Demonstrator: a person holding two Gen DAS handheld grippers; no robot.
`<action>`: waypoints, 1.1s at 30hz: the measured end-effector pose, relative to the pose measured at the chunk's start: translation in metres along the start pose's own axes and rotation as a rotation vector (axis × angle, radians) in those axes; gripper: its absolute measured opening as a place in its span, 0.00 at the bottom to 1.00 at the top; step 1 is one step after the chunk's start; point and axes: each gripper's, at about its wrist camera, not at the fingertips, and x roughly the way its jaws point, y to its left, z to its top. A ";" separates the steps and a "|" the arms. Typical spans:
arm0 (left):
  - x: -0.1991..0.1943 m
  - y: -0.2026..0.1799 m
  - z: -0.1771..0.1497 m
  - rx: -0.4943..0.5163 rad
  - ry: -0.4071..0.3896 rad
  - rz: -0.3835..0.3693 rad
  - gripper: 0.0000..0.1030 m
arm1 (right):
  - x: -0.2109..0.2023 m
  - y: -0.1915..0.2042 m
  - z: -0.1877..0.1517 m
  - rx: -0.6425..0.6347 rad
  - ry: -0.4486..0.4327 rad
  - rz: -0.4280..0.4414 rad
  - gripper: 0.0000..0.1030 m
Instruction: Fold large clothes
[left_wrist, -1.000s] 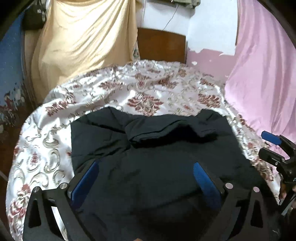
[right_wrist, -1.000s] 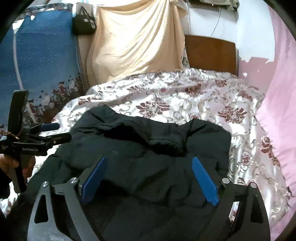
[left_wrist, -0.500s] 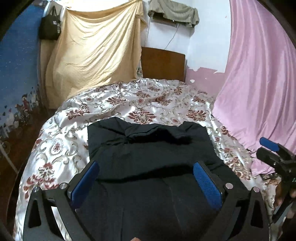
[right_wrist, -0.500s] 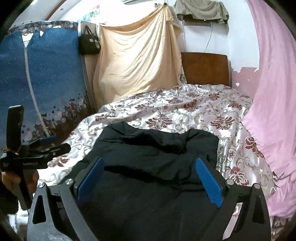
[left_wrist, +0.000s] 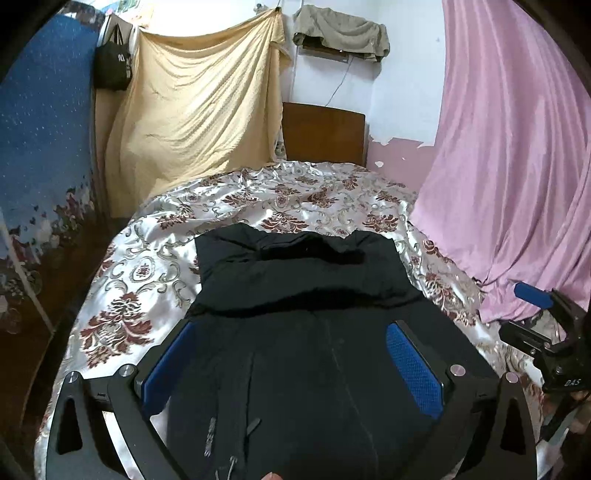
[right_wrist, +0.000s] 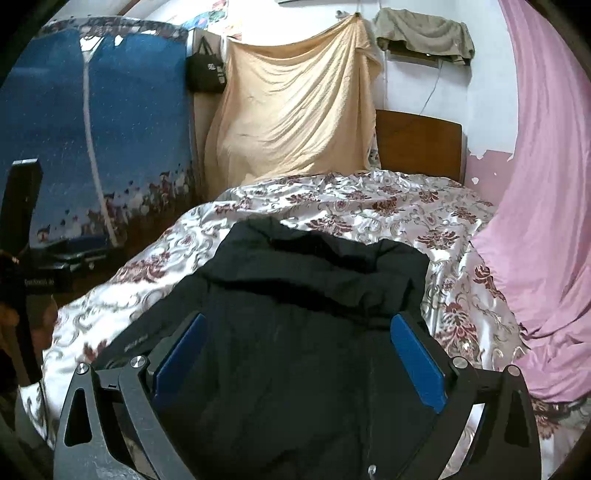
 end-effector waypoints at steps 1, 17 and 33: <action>-0.004 0.000 -0.003 0.002 0.001 0.001 1.00 | -0.004 0.000 -0.002 -0.001 0.000 -0.001 0.95; -0.053 0.001 -0.050 0.059 0.002 0.006 1.00 | -0.065 0.016 -0.040 0.002 -0.024 -0.029 0.95; -0.024 0.029 -0.144 0.311 0.243 0.047 1.00 | -0.034 0.013 -0.115 -0.013 0.232 -0.107 0.95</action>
